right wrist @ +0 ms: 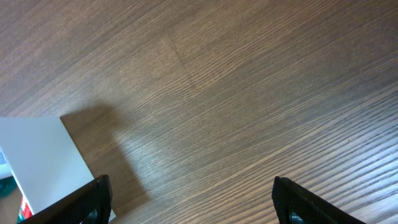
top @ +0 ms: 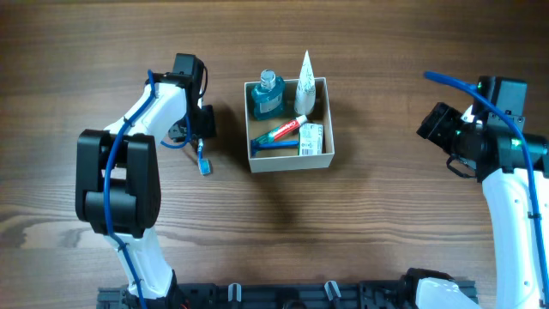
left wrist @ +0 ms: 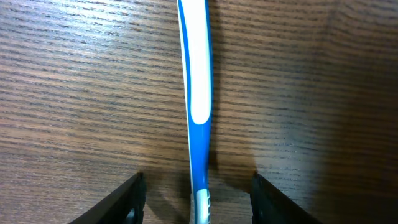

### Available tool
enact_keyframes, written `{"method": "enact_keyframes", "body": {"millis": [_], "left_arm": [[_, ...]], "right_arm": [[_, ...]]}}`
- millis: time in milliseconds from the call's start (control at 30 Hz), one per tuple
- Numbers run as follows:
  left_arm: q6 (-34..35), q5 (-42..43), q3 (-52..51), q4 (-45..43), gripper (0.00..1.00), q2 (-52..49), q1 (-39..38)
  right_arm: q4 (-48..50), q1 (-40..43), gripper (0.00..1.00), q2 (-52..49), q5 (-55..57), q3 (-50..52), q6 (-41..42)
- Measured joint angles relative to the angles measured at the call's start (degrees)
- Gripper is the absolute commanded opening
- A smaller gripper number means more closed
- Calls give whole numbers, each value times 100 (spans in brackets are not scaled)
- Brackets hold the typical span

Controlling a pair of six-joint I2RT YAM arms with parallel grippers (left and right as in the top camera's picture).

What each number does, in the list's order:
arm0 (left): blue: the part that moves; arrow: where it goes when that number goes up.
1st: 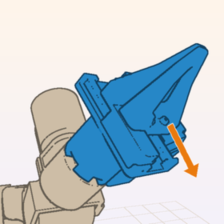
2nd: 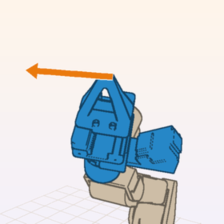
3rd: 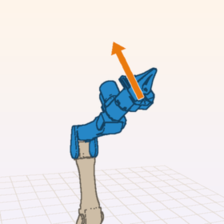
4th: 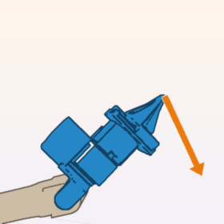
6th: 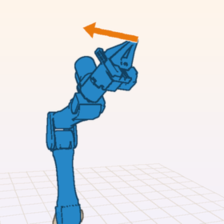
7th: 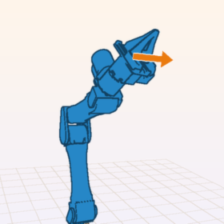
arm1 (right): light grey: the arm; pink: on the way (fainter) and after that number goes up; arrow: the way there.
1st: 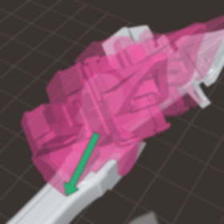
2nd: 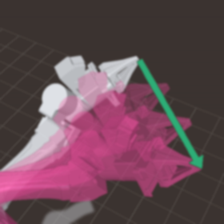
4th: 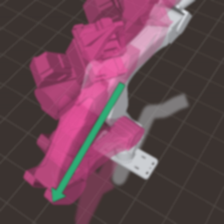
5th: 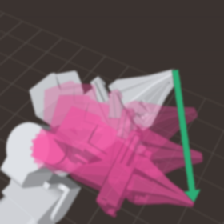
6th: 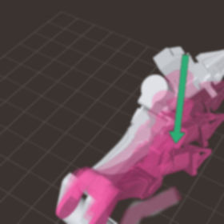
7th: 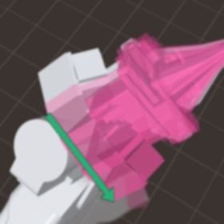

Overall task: Pack container
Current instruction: 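Lower the left gripper onto the blue-white toothbrush and grasp it, then carry the toothbrush with the left gripper and lower it into the box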

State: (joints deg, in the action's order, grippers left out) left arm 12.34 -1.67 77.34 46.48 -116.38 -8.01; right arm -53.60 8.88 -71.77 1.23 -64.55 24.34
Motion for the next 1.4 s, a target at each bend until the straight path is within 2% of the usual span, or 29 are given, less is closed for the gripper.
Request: {"method": "enact_keyframes", "body": {"millis": [100,233,400,500,533,800,967,1133,1400], "left_arm": [[70,-2,0,-2,49,0,-4],[142,-17,0,0,33,0,-4],[195,-15,0,20,22,-2,-4],[197,-17,0,24,20,-2,-4],[197,-15,0,26,15,-2,-9],[199,-15,0,46,11,-2,-15],[197,-15,4,68,4,-2,-15],[199,-17,17,94,4,-2,-15],[199,-17,422,651,4,284,-33]], "right_arm": [[0,2,84,0,2,0,-15],[0,2,83,0,0,0,-48],[0,2,84,0,0,0,-66],[0,0,84,0,0,0,-68],[0,2,83,0,0,0,-79],[0,2,84,0,0,0,-129],[0,0,84,0,0,0,-129],[0,2,84,0,0,0,-129],[0,2,84,0,0,0,-129]]}}
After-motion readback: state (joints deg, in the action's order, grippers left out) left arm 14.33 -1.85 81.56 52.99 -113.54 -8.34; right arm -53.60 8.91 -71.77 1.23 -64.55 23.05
